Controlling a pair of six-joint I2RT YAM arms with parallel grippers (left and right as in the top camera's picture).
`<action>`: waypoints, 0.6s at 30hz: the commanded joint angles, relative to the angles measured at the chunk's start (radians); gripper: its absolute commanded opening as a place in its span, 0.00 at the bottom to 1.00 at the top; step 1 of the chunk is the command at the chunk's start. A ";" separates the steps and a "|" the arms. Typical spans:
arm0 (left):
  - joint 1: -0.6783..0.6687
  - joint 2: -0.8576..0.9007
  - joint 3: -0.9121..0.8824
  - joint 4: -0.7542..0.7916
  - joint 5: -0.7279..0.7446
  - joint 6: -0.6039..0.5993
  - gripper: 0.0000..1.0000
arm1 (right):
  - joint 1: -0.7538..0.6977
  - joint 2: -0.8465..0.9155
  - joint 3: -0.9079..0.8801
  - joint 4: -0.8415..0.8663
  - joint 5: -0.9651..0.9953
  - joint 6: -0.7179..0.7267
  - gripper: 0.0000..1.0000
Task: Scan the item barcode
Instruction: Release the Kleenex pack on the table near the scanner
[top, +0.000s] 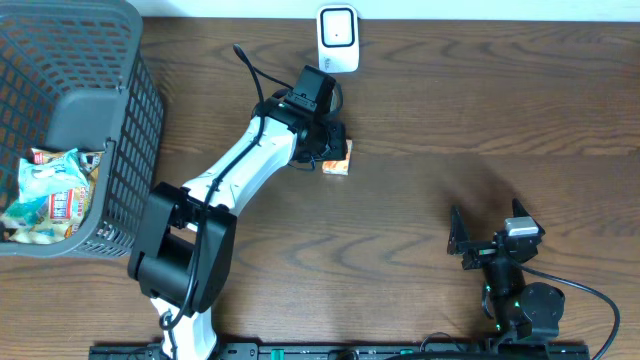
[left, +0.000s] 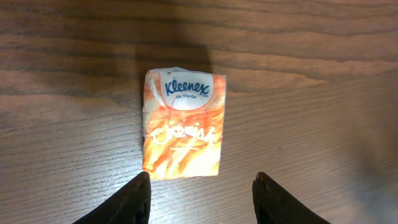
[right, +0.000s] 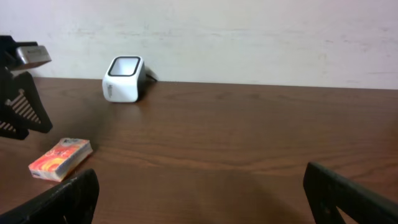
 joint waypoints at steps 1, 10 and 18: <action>0.008 -0.098 0.051 -0.005 0.018 0.010 0.52 | 0.008 -0.003 -0.002 -0.004 0.001 -0.011 0.99; 0.145 -0.426 0.075 -0.072 -0.058 0.122 0.53 | 0.008 -0.003 -0.002 -0.004 0.001 -0.011 0.99; 0.449 -0.666 0.075 -0.209 -0.368 0.122 0.66 | 0.008 -0.003 -0.002 -0.004 0.001 -0.011 0.99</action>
